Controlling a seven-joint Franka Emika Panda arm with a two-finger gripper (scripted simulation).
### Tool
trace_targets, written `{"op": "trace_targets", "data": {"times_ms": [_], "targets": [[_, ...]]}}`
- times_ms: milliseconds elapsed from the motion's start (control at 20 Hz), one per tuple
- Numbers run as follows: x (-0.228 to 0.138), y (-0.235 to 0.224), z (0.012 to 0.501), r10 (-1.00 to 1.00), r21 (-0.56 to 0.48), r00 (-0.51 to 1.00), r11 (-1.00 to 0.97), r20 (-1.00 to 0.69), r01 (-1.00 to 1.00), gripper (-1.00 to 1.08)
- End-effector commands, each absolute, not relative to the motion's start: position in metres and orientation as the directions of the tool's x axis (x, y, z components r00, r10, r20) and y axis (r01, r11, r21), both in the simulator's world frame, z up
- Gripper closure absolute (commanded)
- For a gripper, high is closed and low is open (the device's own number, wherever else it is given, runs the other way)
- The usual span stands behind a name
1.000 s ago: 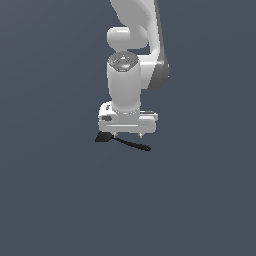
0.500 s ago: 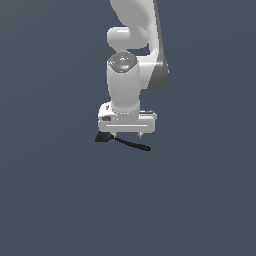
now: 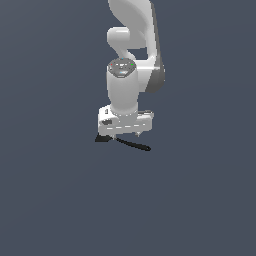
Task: Pick up the object and move it to a goal position.
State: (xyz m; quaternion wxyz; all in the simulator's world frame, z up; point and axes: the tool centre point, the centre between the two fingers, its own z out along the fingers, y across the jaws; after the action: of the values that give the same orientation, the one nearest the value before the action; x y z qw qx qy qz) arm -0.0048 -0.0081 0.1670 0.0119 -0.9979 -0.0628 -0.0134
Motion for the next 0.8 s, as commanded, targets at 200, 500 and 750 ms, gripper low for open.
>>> {"op": "trace_targets", "data": {"times_ms": [200,500,750], "targets": [[-0.015,-0.014,0.150,0.291,-0.009,0.957,-0.957,0.024,0.291,-0.92],[-0.025,-0.018,0.135,0.445,0.000,0.895,-0.896,0.017,0.445,-0.92],[-0.033,-0.021,0.123,0.565,0.005,0.825,-0.825,0.011,0.565,-0.92]]}}
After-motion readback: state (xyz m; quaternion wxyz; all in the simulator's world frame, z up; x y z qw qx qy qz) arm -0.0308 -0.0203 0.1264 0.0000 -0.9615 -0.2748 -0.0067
